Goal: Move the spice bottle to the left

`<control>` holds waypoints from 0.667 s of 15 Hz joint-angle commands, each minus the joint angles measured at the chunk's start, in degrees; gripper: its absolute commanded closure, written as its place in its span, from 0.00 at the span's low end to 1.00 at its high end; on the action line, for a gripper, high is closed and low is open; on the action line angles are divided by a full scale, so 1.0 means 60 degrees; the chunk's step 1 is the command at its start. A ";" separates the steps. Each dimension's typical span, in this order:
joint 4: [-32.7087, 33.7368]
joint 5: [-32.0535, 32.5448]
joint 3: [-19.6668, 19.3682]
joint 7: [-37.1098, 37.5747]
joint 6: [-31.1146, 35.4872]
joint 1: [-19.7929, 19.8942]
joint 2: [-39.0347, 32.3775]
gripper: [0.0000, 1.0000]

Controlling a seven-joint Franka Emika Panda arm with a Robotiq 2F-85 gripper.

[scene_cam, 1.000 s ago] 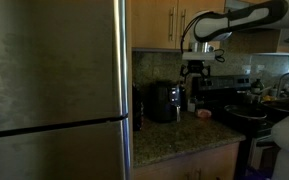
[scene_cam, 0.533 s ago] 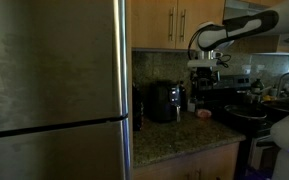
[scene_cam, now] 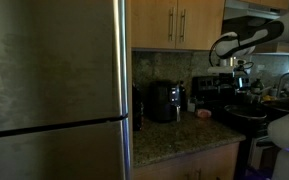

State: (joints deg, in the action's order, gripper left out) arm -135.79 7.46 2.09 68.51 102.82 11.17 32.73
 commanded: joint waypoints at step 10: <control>0.0531 0.0766 -0.1376 0.2362 0.2391 0.1097 -0.2604 0.00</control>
State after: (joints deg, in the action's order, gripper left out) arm -132.69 11.84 -5.51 82.51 117.32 18.50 17.04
